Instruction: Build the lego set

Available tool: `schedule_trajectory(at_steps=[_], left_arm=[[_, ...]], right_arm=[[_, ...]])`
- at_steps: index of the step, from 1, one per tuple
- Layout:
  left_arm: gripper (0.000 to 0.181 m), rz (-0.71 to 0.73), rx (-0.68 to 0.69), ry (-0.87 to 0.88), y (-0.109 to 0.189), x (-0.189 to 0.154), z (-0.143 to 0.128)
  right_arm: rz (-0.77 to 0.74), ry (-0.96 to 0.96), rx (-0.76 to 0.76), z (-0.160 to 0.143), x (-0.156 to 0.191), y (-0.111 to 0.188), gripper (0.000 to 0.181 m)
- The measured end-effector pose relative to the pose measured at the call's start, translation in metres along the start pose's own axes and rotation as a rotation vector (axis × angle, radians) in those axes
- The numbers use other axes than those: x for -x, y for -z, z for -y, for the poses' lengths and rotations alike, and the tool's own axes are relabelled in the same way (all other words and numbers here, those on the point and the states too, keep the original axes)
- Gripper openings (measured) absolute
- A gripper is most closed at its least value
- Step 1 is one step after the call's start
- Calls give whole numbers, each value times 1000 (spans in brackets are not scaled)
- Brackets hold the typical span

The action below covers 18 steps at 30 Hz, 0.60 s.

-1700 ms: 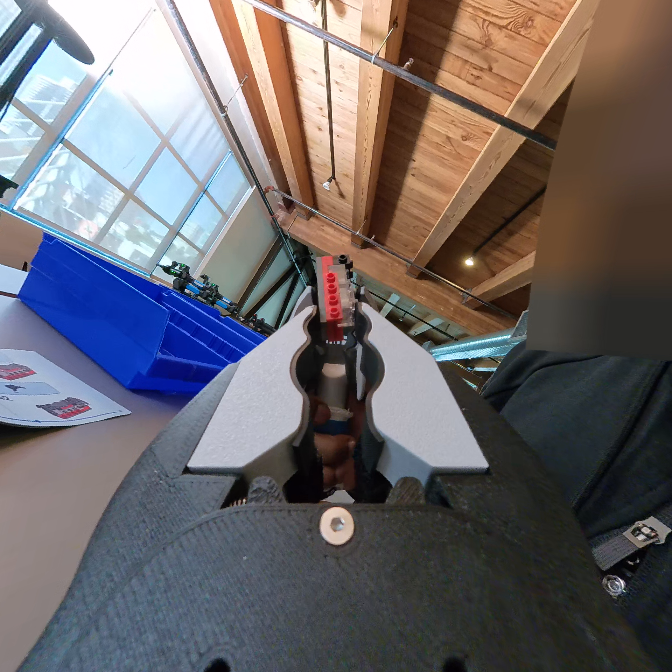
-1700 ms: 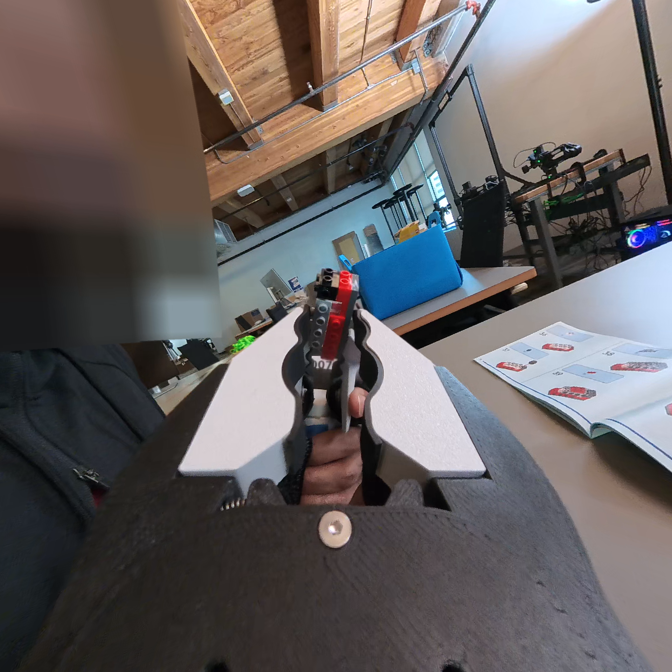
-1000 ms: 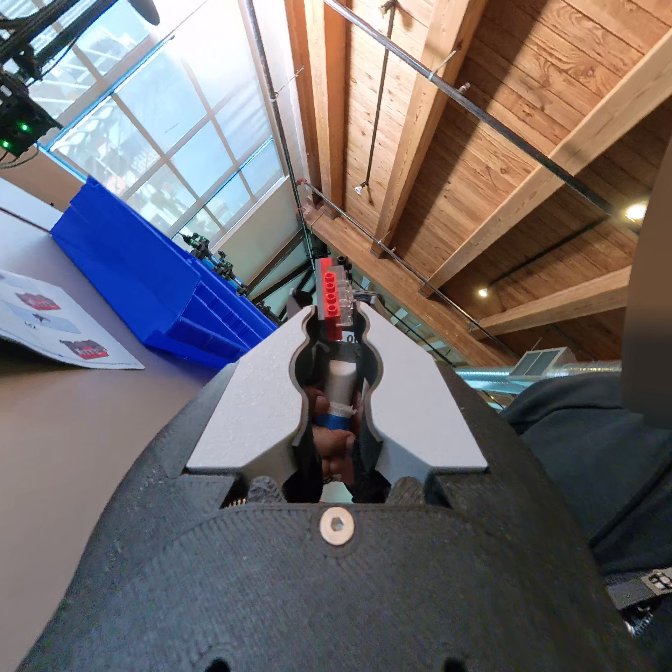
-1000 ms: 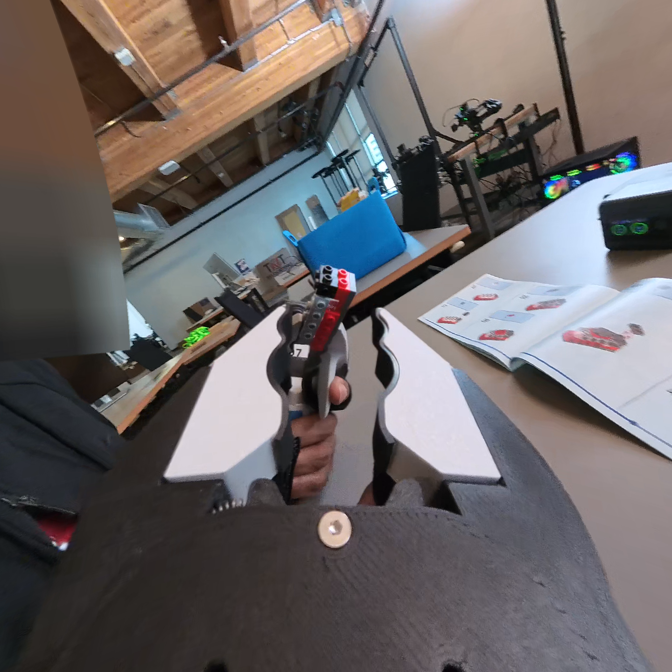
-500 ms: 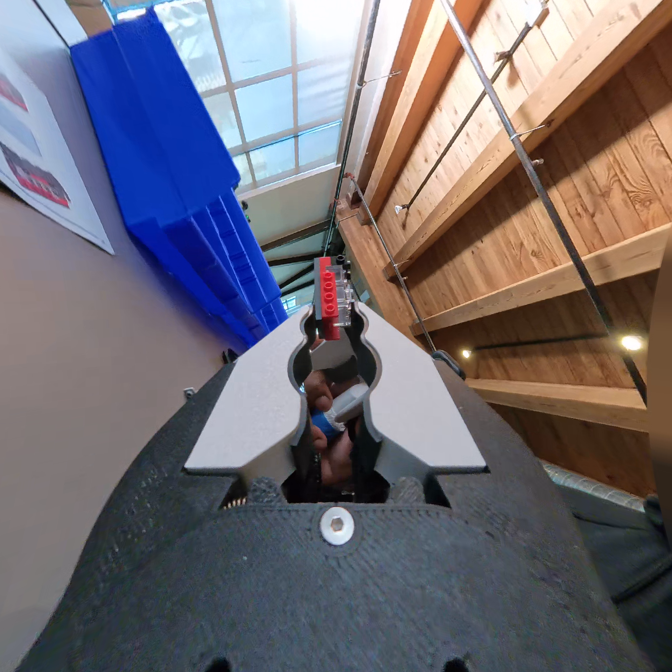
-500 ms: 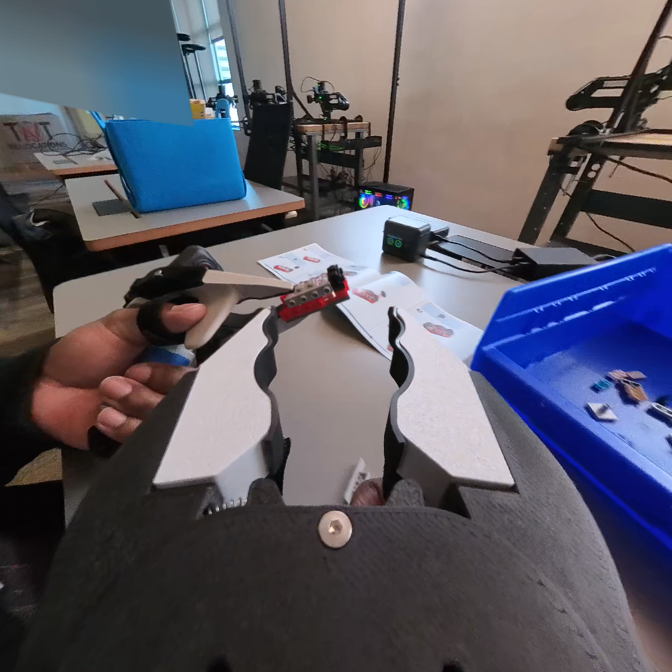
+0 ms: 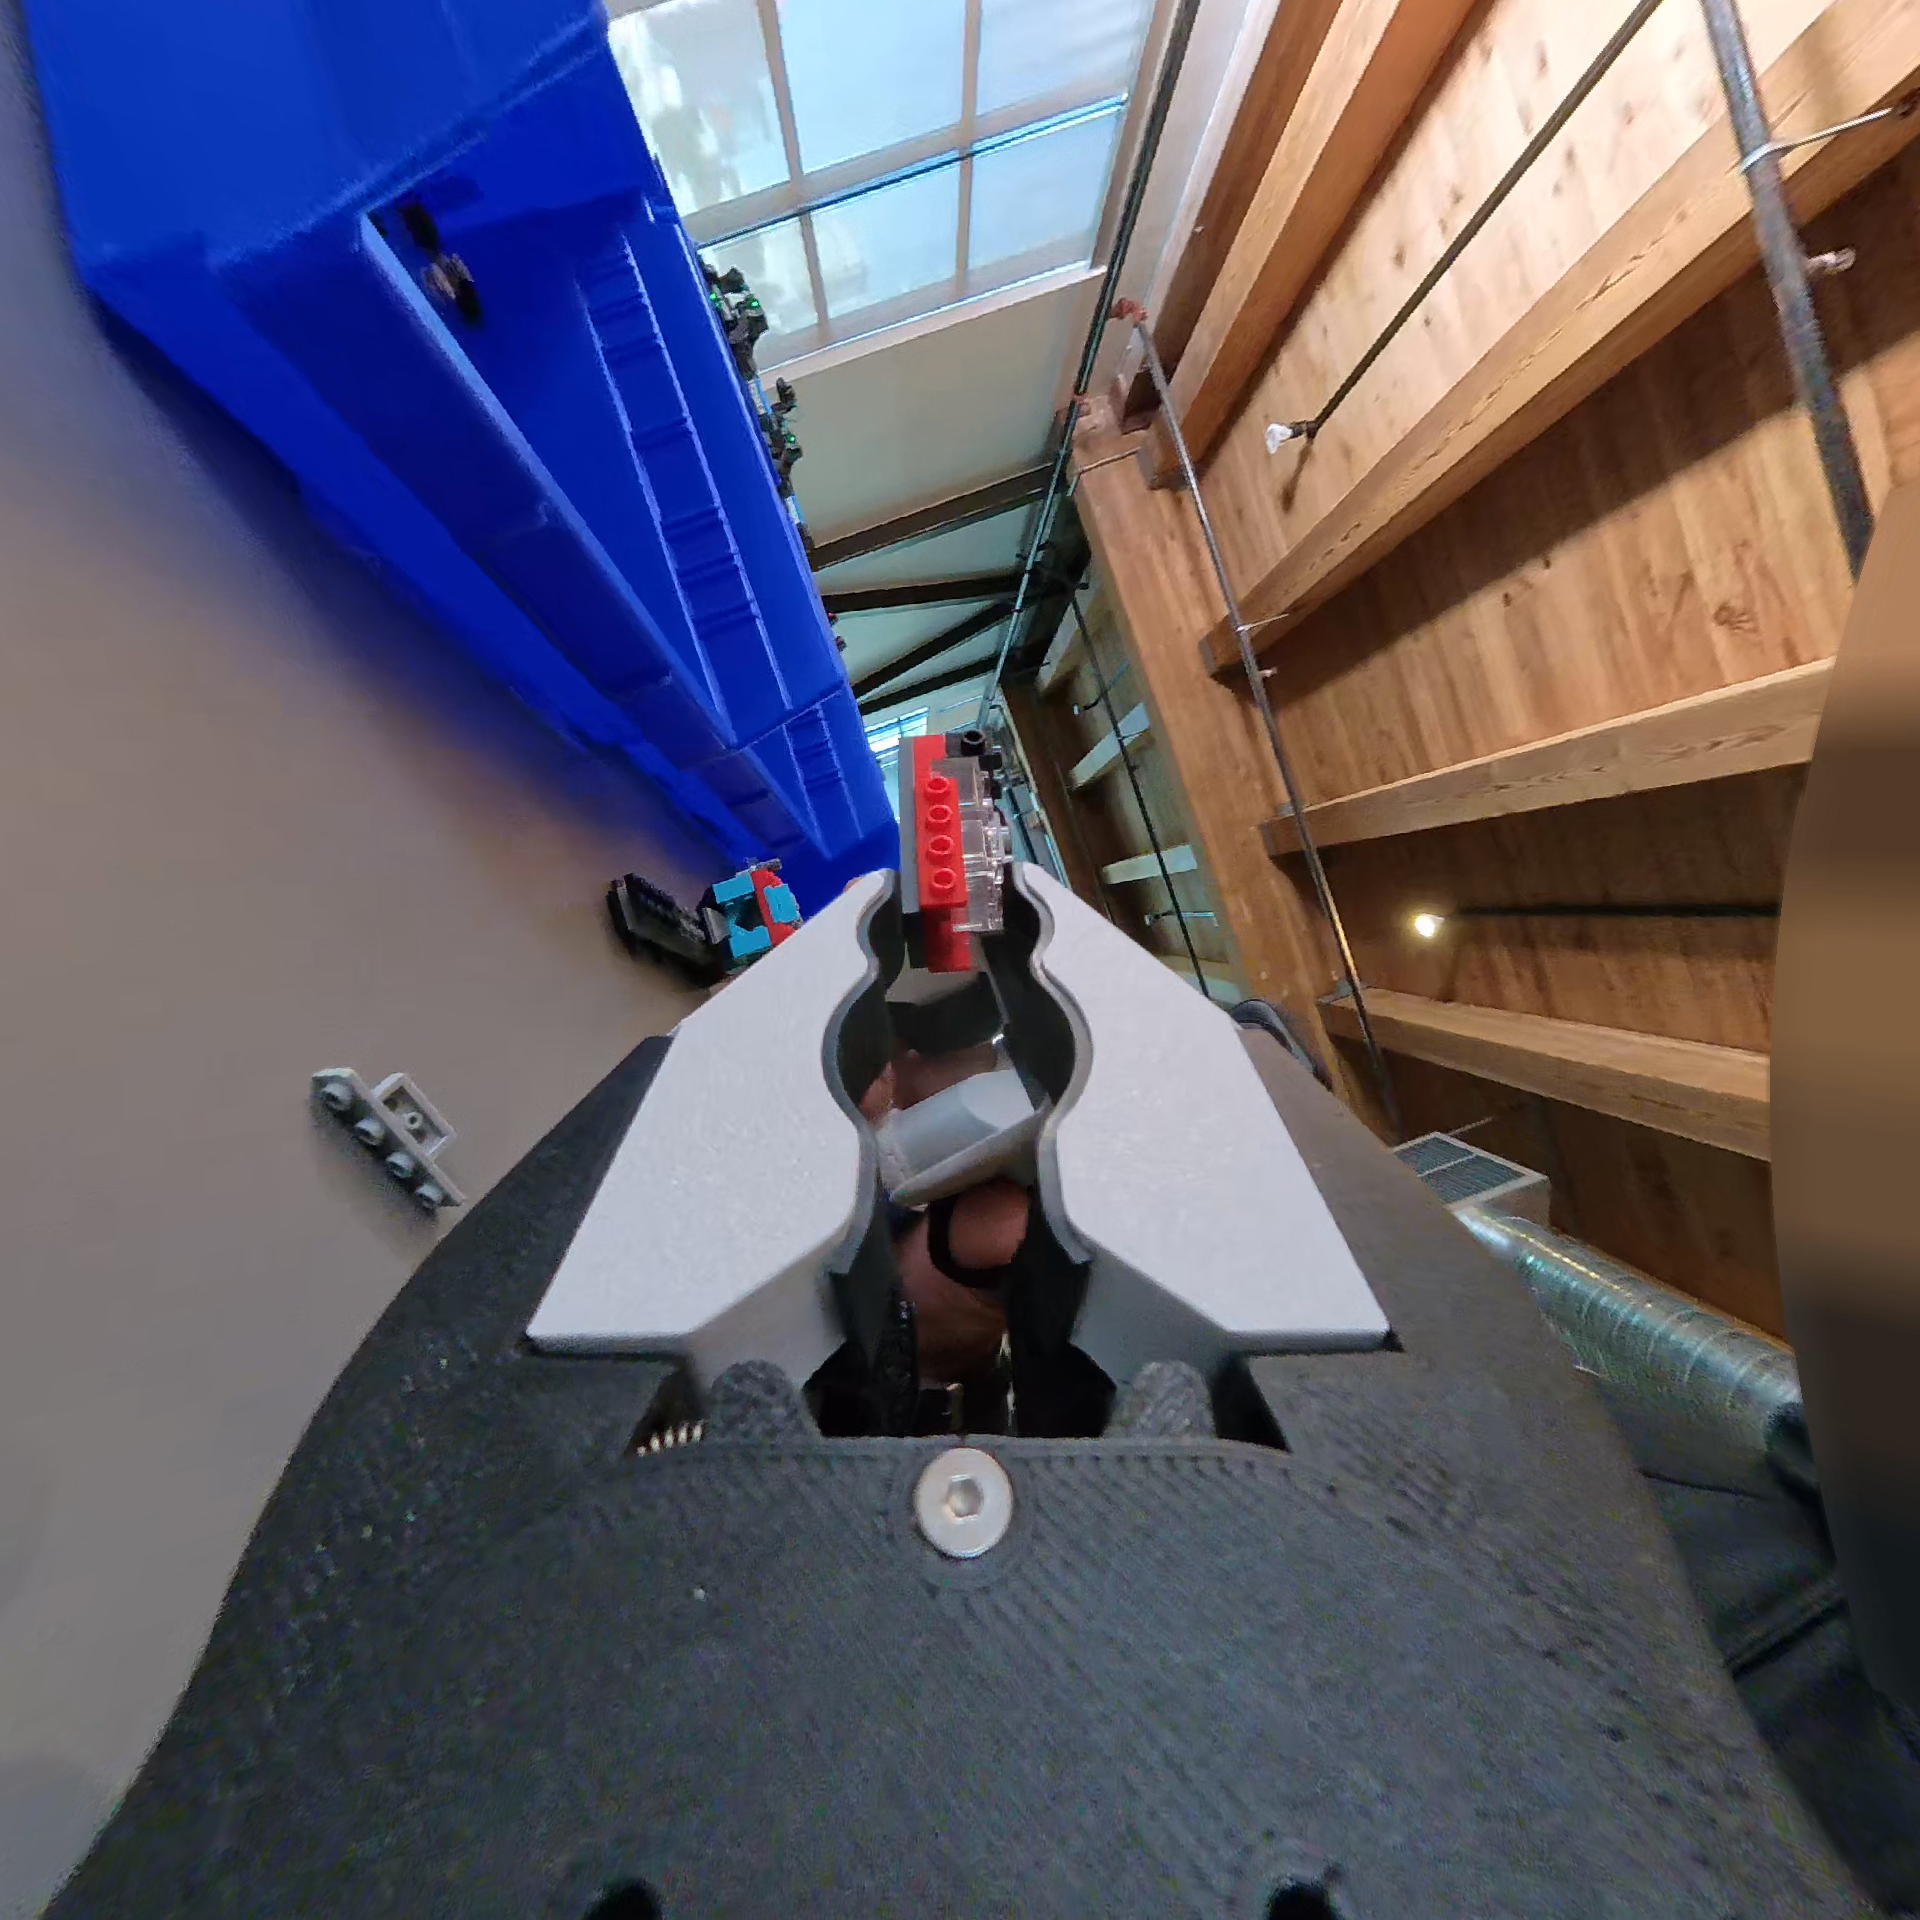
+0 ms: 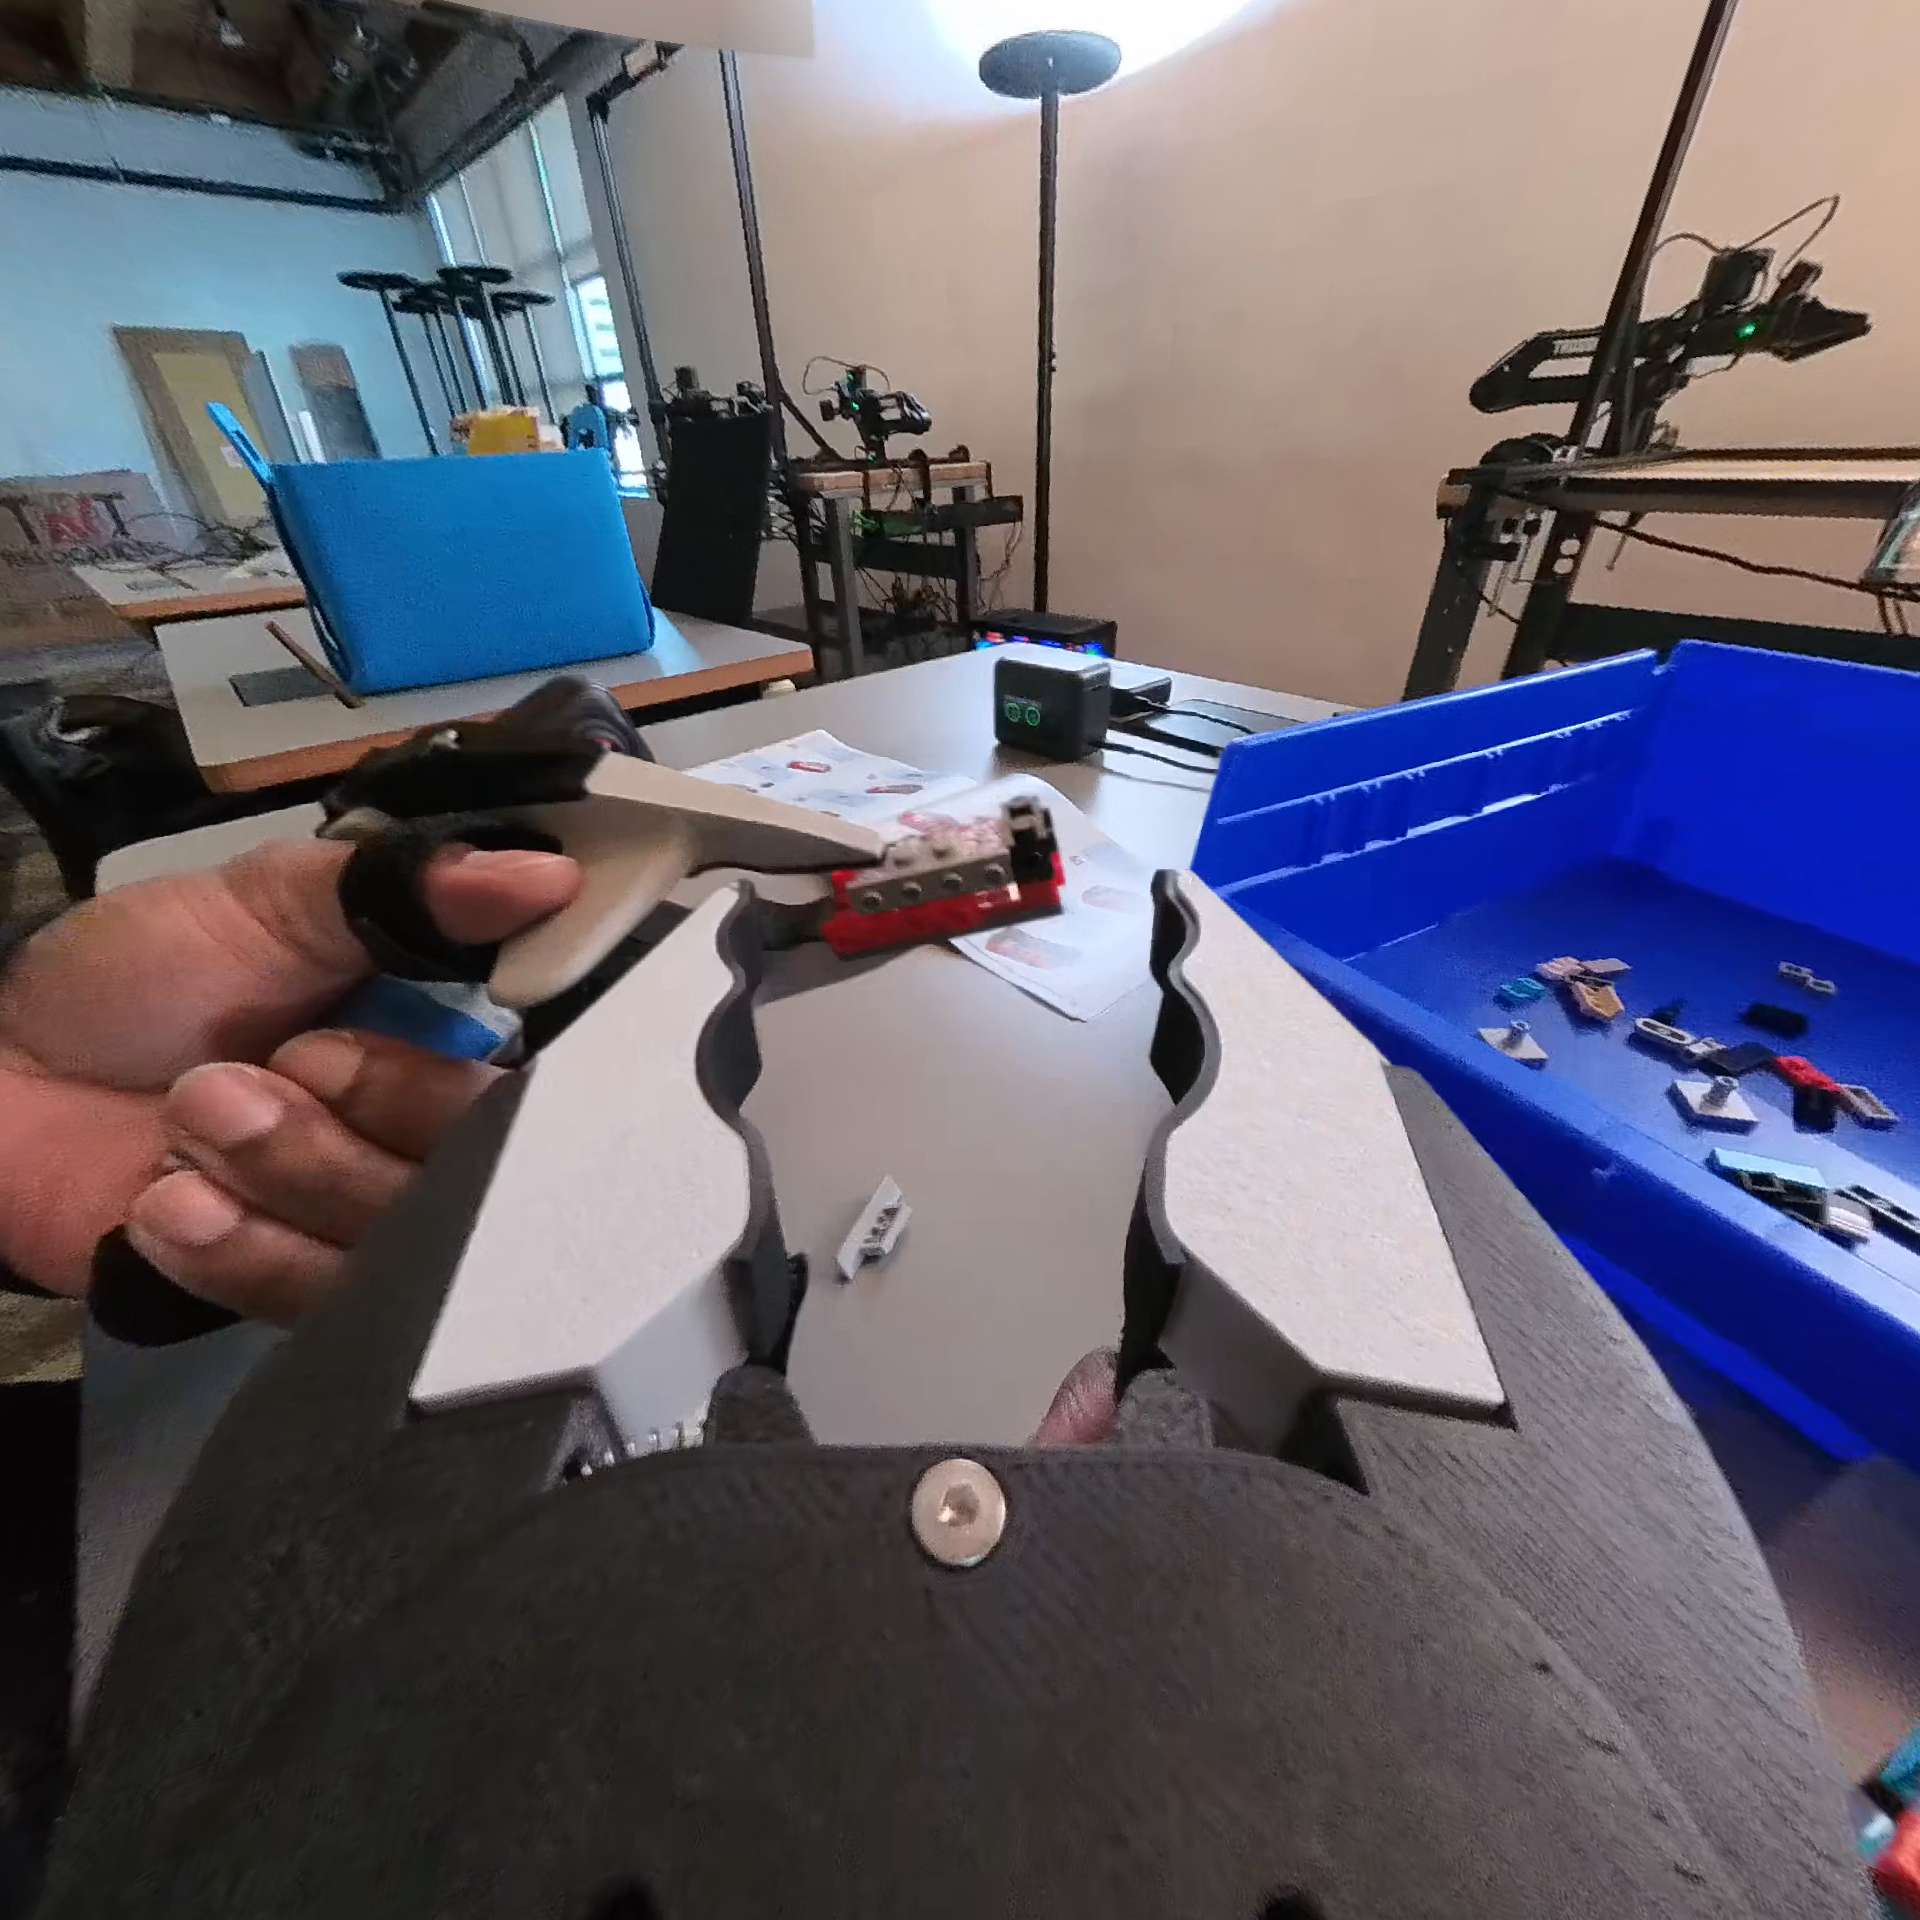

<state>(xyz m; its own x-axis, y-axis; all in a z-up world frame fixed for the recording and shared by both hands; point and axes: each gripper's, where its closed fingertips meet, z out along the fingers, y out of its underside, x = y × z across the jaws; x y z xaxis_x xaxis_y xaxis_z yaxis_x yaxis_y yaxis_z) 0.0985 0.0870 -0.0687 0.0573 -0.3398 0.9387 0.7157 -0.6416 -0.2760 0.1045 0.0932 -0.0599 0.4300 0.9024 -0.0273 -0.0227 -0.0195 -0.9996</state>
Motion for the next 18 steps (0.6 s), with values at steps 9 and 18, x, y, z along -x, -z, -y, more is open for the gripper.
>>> schedule_trajectory(at_steps=[9, 18], left_arm=[[18, 12, 34, 23, -19, -2, -9], [18, 22, 84, 56, -22, -3, -11]], right_arm=[[-3, -61, -3, -5, -9, 1, 77], [-46, -11, 18, -7, -12, 1, 75]])
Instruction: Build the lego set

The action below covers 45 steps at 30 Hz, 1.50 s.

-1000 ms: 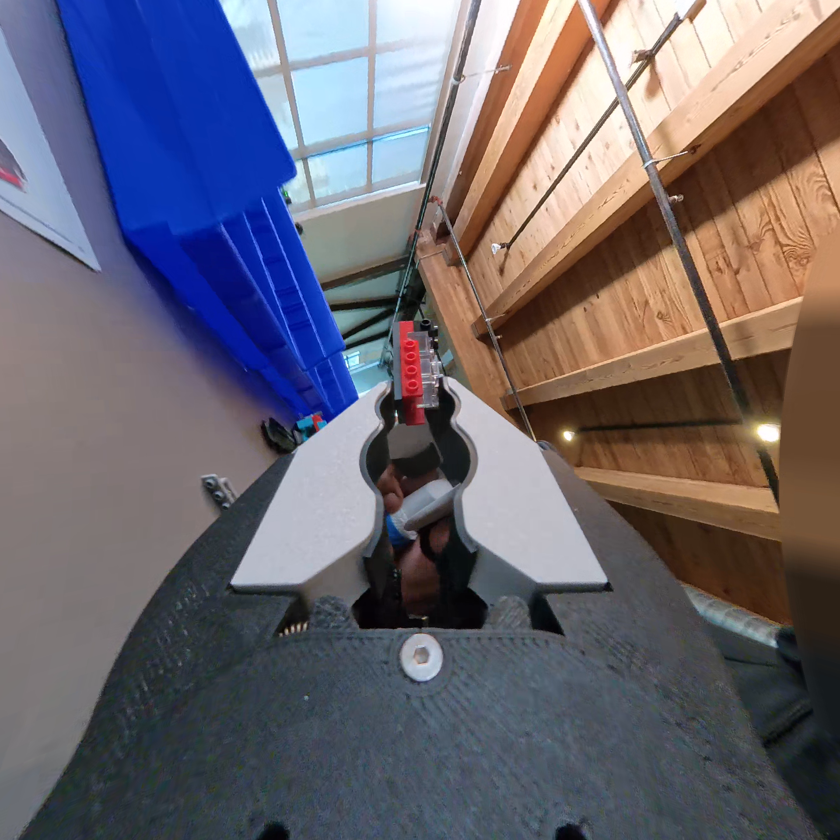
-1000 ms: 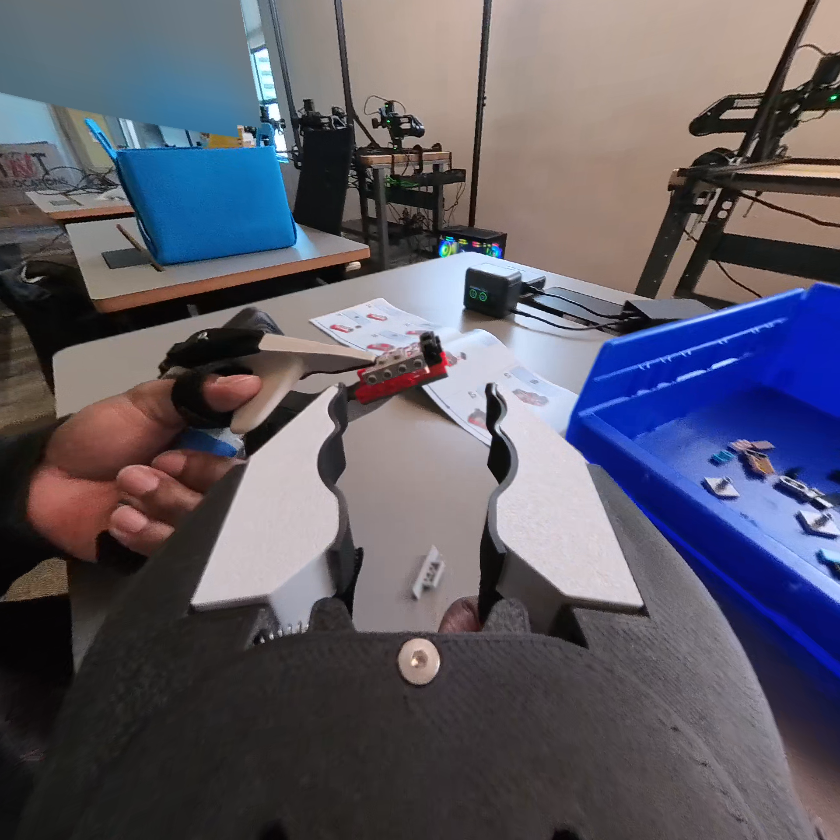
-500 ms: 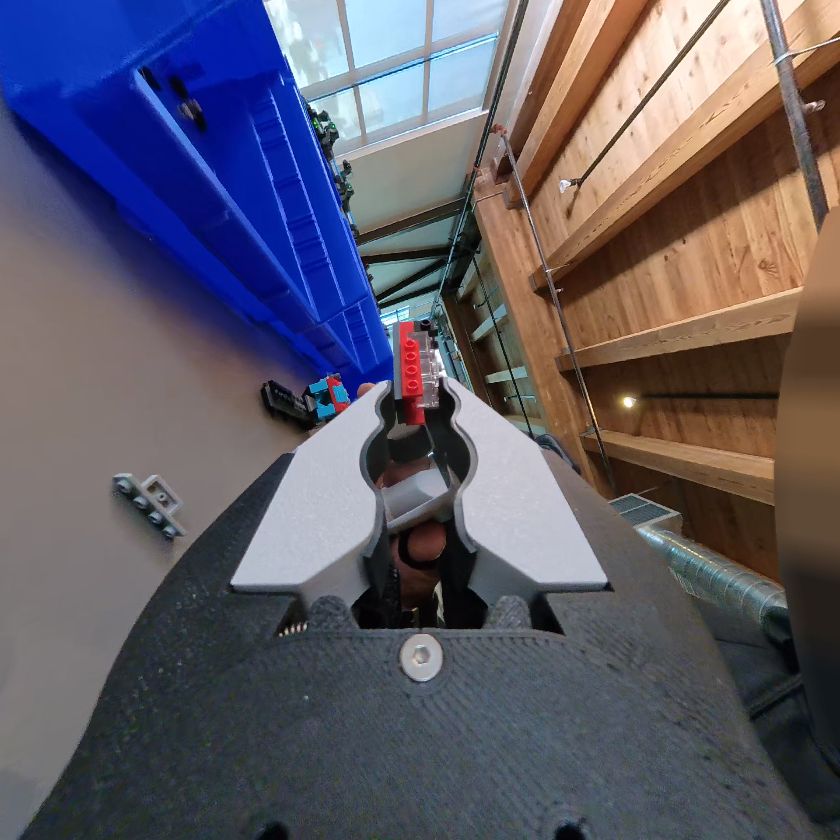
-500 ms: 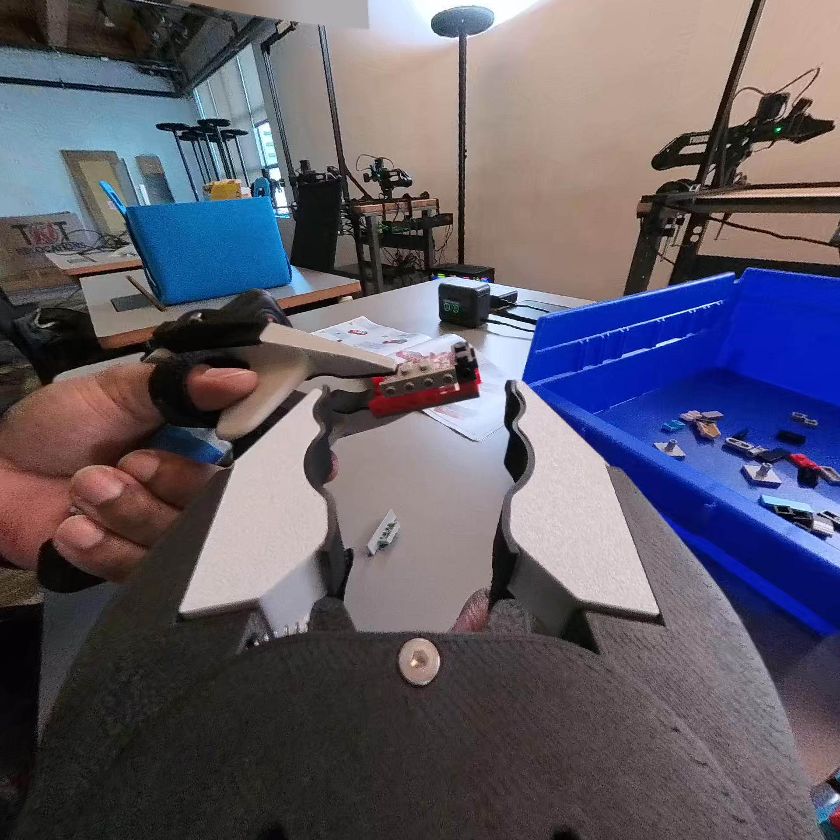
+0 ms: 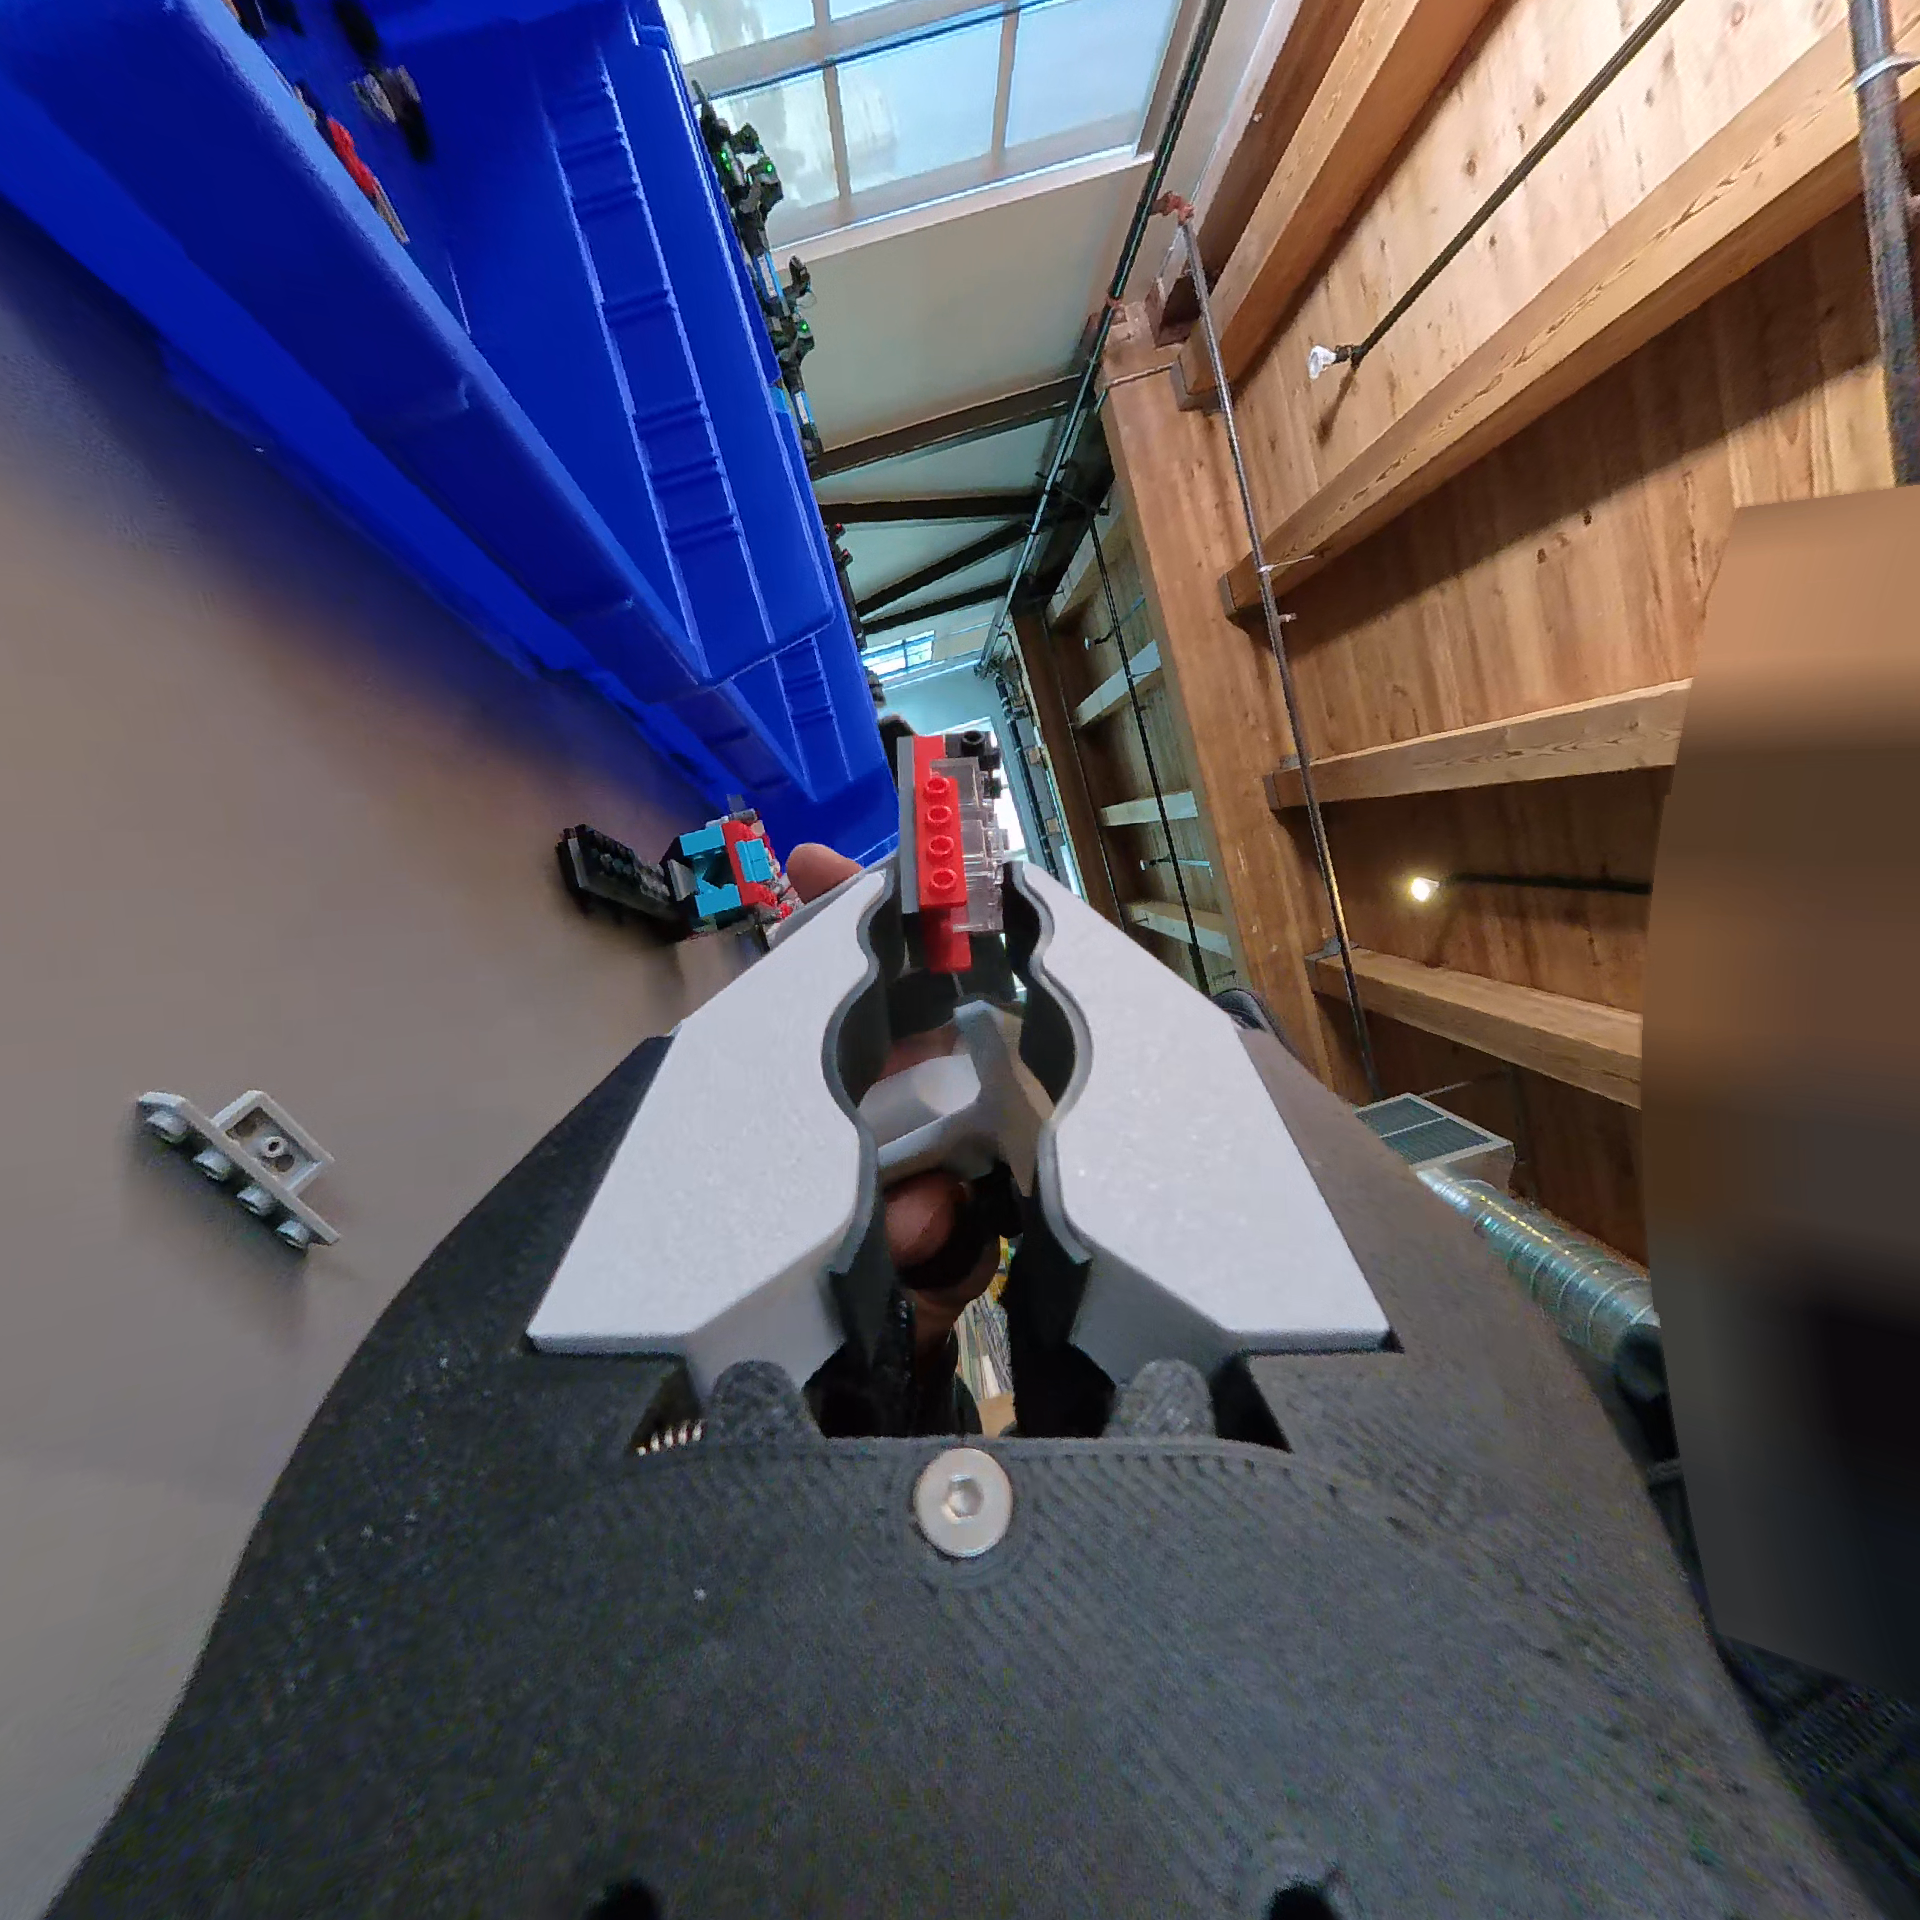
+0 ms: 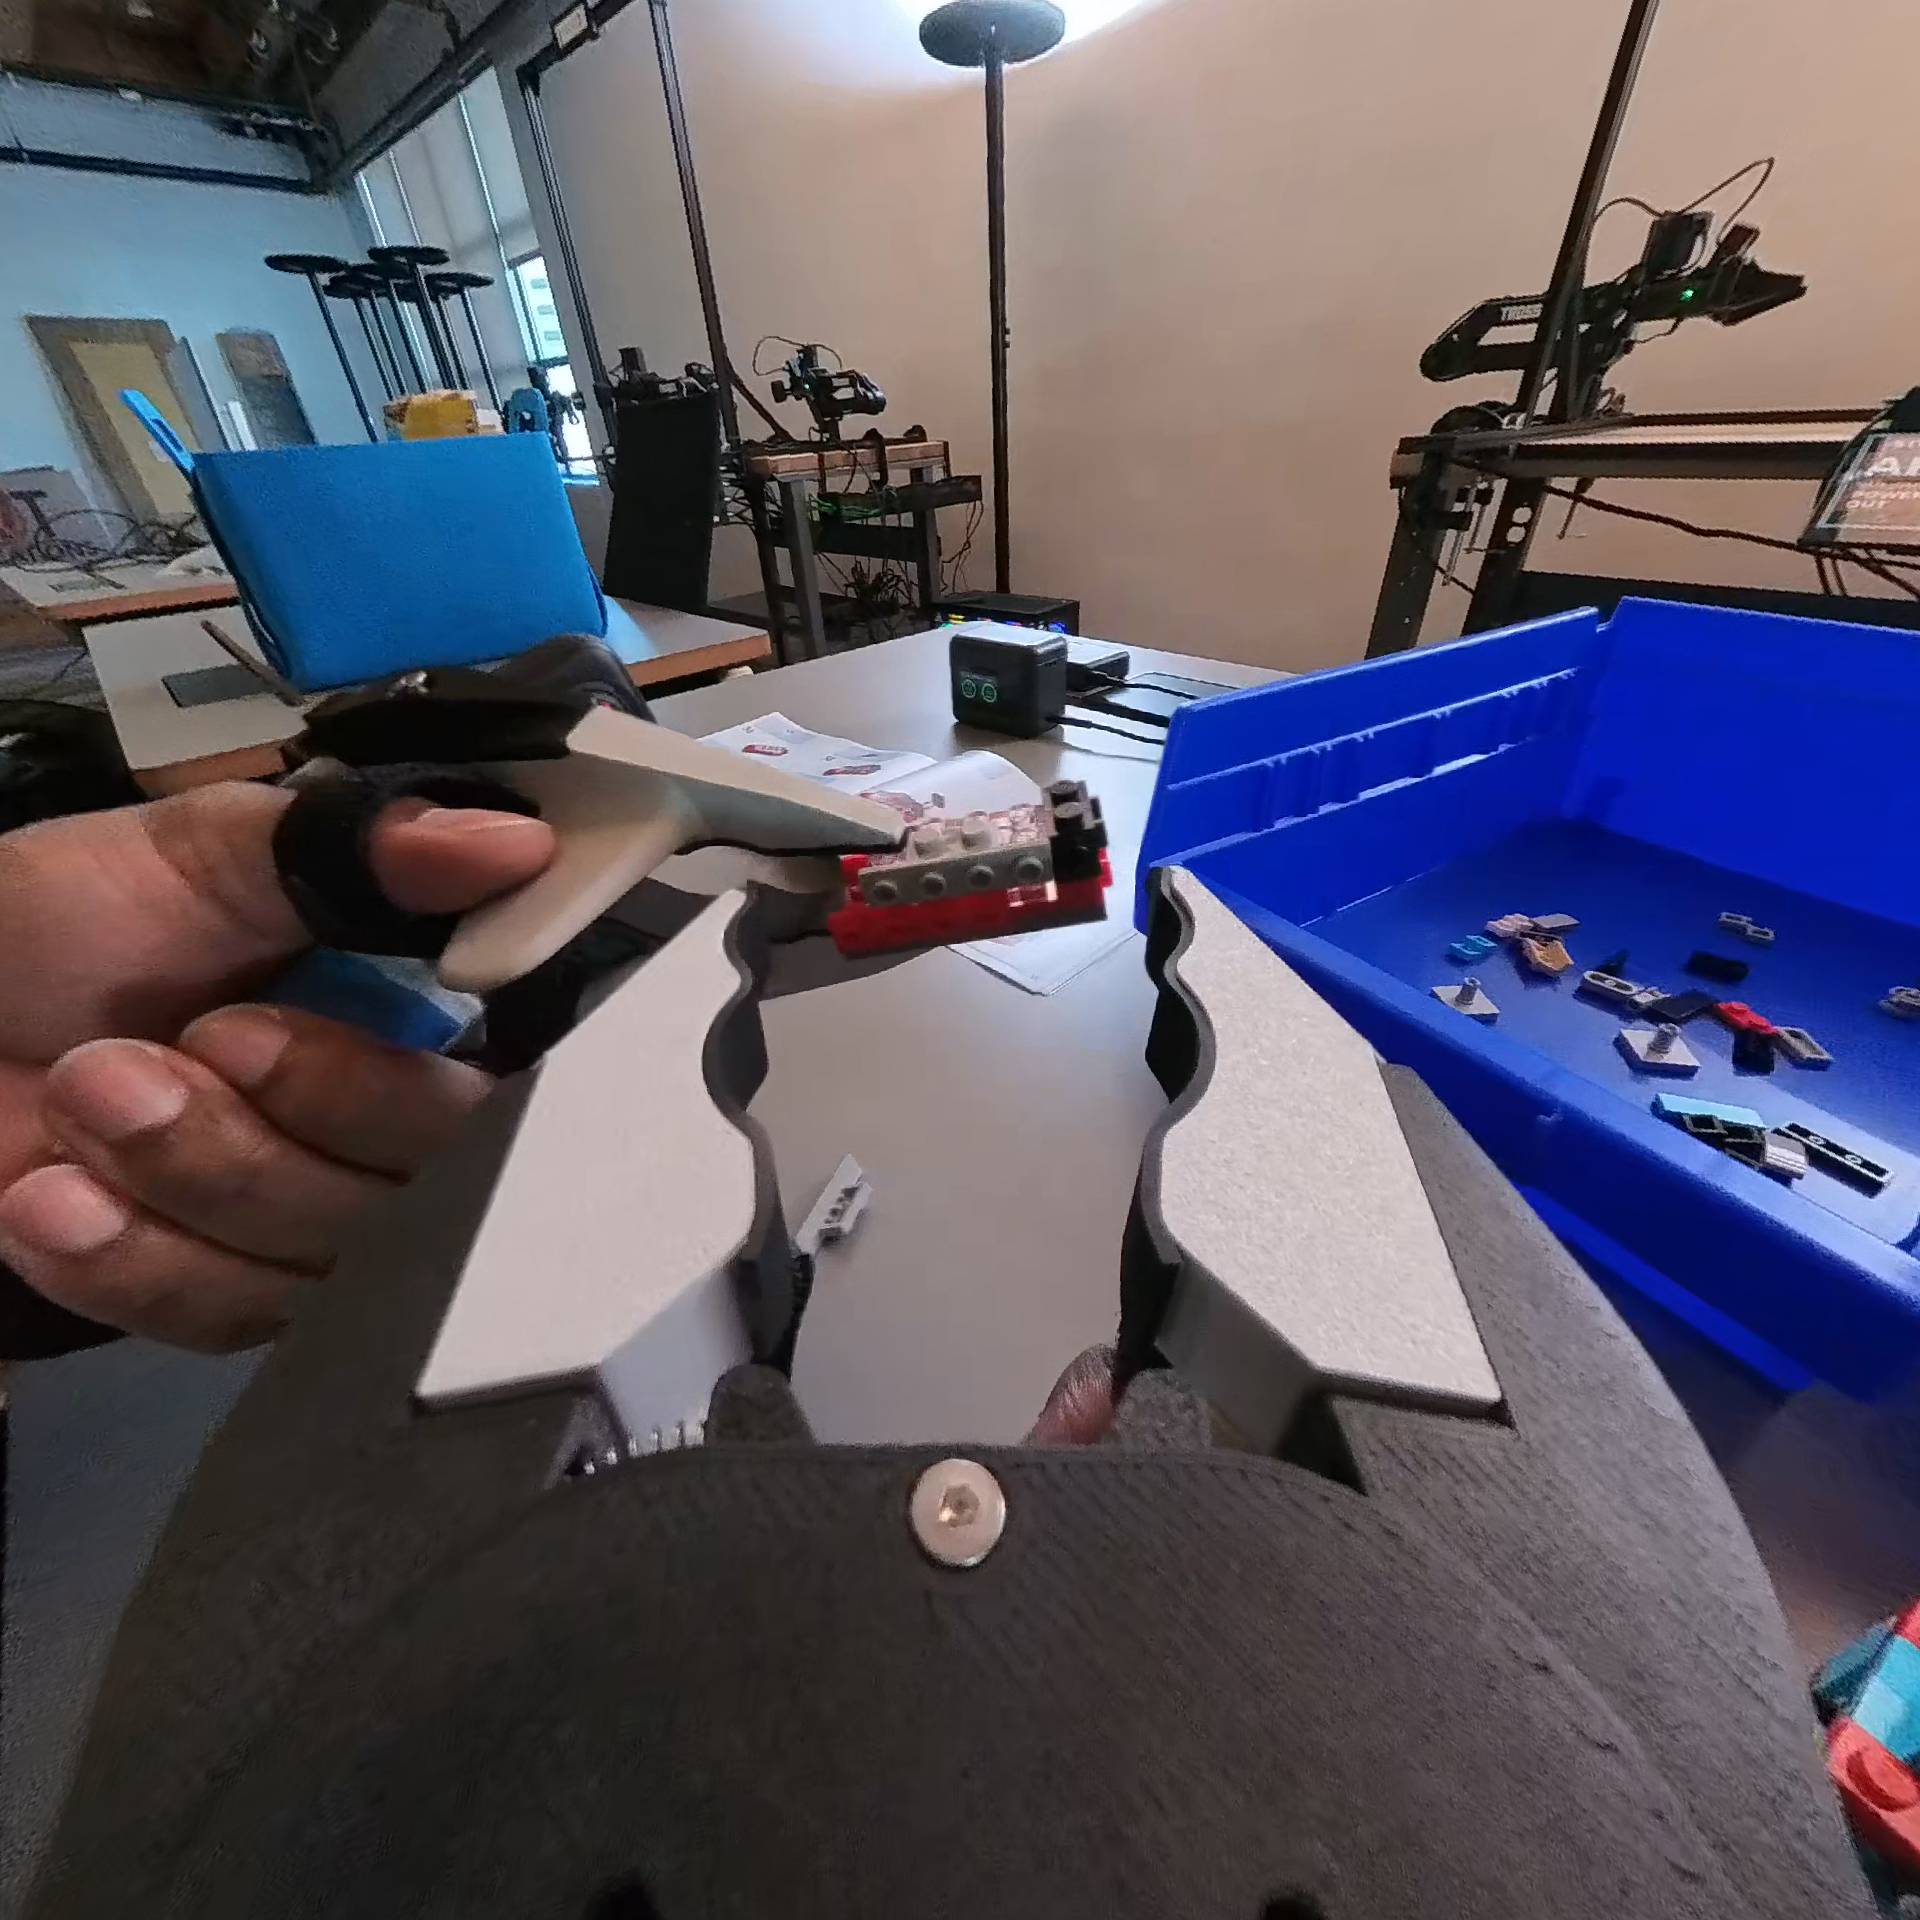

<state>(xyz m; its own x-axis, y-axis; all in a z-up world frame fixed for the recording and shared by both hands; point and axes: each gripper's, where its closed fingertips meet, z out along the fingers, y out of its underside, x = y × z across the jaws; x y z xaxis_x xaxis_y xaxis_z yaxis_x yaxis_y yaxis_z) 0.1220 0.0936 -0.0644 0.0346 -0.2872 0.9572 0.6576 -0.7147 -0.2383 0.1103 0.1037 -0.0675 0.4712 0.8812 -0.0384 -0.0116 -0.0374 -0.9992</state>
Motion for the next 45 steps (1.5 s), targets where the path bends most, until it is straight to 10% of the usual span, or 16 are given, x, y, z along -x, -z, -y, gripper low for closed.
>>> schedule_trajectory(at_steps=[21, 30, 45], left_arm=[[25, 4, 76, -33, 3, -2, -4], [46, 537, 318, -658, 60, 72, 14], [44, 666, 630, -956, 55, 103, -17]], right_arm=[[-40, 55, 5, -1, -6, 3, 57], [-38, -108, -44, 5, -28, 15, 57], [-33, -137, -57, 6, -31, 16, 57]])
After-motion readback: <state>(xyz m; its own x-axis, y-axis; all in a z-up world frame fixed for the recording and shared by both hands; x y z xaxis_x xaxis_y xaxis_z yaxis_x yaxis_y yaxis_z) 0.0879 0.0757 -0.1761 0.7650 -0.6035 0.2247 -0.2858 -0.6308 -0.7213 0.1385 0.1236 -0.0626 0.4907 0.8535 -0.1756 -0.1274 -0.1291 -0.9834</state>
